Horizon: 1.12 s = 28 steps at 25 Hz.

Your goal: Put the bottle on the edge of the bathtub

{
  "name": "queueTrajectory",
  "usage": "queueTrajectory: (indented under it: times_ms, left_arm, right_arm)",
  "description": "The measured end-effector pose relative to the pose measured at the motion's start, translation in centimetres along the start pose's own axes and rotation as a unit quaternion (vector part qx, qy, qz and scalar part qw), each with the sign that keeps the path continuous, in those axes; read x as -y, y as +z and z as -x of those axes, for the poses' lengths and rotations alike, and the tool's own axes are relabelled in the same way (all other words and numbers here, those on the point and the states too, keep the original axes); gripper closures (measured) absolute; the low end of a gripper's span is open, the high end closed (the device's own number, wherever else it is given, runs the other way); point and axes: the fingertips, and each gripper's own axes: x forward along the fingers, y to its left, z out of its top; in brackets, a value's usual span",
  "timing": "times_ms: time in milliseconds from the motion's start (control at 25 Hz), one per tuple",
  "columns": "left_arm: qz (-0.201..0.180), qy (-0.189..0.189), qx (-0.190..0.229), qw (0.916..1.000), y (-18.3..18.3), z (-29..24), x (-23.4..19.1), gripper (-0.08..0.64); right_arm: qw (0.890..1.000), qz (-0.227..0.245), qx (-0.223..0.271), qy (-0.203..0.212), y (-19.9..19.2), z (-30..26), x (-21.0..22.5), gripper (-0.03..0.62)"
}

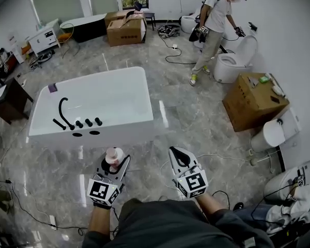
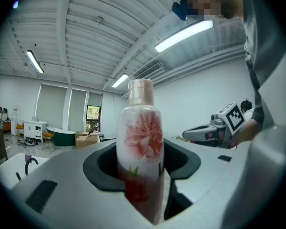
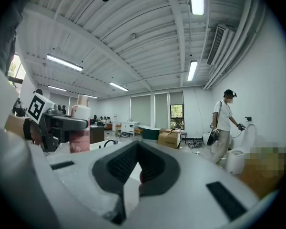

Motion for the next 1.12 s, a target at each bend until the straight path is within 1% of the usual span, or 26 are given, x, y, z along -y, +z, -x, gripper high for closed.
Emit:
queueTrajectory:
  times_ms: [120,240,360,480,600,760,960,1120]
  left_arm:
    - [0.008,0.008,-0.002,0.9999,-1.0,-0.9,0.4,0.333]
    - [0.014,0.008,-0.008,0.9998,-2.2,-2.1,-0.5,0.333]
    - [0.023,0.001,-0.008,0.9997,-3.0,-3.8,-2.1,0.333]
    - [0.023,-0.012,-0.006,0.9996,-3.6,-6.5,-4.4,0.333]
    - [0.027,-0.029,-0.004,0.9992,-4.4,-9.3,-7.8,0.333]
    - [0.031,-0.061,-0.002,0.9976,-5.5,-13.3,-13.1,0.333]
    - [0.018,-0.113,-0.003,0.9935,-5.7,-18.9,-19.0,0.333]
    - [0.015,-0.143,-0.009,0.9896,-5.7,-22.6,-22.9,0.334]
  right_arm:
    - [1.000,0.004,-0.014,0.016,-1.7,-0.4,0.6,0.592]
    - [0.999,0.005,-0.026,0.020,-2.6,-1.7,1.0,0.592]
    - [0.999,0.011,-0.028,0.016,-2.7,-3.6,1.8,0.592]
    - [0.999,0.014,-0.035,0.001,-2.9,-6.1,3.0,0.592]
    - [0.999,0.018,-0.042,-0.013,-2.9,-9.6,3.7,0.592]
    - [0.998,0.016,-0.054,-0.034,-2.8,-15.8,4.3,0.592]
    - [0.996,0.021,-0.064,-0.058,-1.7,-23.9,5.4,0.592]
    - [0.994,0.020,-0.065,-0.082,-0.3,-28.8,6.6,0.592]
